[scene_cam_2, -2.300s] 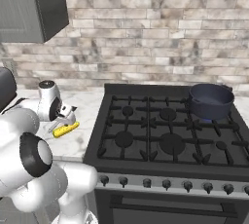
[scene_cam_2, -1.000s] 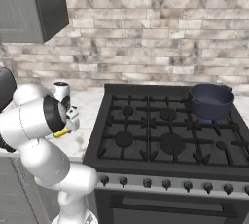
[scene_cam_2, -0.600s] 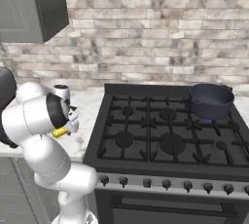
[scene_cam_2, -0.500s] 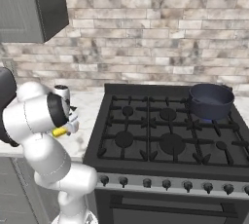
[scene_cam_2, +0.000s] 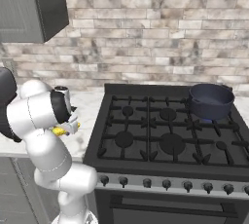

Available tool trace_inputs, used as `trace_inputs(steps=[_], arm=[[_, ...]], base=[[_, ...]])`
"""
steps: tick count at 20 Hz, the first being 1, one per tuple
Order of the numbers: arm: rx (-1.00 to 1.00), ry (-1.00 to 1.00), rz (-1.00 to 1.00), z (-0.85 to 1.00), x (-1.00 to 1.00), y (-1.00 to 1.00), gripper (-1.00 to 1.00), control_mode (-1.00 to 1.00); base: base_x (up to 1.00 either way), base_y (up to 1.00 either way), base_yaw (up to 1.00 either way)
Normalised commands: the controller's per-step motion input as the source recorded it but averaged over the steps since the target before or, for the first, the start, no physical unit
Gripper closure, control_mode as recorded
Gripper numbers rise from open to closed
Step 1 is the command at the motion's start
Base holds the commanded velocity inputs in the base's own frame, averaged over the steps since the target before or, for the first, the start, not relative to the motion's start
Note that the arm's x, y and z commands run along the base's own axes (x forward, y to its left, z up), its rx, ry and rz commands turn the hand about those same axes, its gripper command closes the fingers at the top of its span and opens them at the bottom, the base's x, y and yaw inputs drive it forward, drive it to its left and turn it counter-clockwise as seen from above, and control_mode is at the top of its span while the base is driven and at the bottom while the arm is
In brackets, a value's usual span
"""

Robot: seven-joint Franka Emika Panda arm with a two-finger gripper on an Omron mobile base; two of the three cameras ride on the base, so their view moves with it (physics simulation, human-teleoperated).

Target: Put the potato and corn in the pot. Retrieve the spatula and lightly stir the vegetables in the pot.

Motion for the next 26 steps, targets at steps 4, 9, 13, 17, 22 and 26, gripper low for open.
trace_inputs(steps=[4,9,13,17,22,26], arm=[[0.0,-0.06,0.0,-0.05,-0.02,-0.22,1.0,-1.0],[-0.01,-0.08,0.15,0.59,-0.3,-0.57,1.0,-1.0],[-0.07,-0.02,0.44,1.0,-0.48,-0.72,1.0,-1.0],[-0.12,-0.05,0.55,1.0,-0.85,-0.46,1.0,-1.0],[-0.09,-0.16,0.58,0.93,-0.96,-0.24,1.0,-1.0],[0.08,-0.09,0.15,0.32,-0.27,-0.09,1.0,-1.0]], base=[[0.0,0.0,0.0],[0.0,0.0,0.0],[0.0,0.0,0.0],[0.0,0.0,0.0],[0.0,0.0,0.0],[0.0,0.0,0.0]])
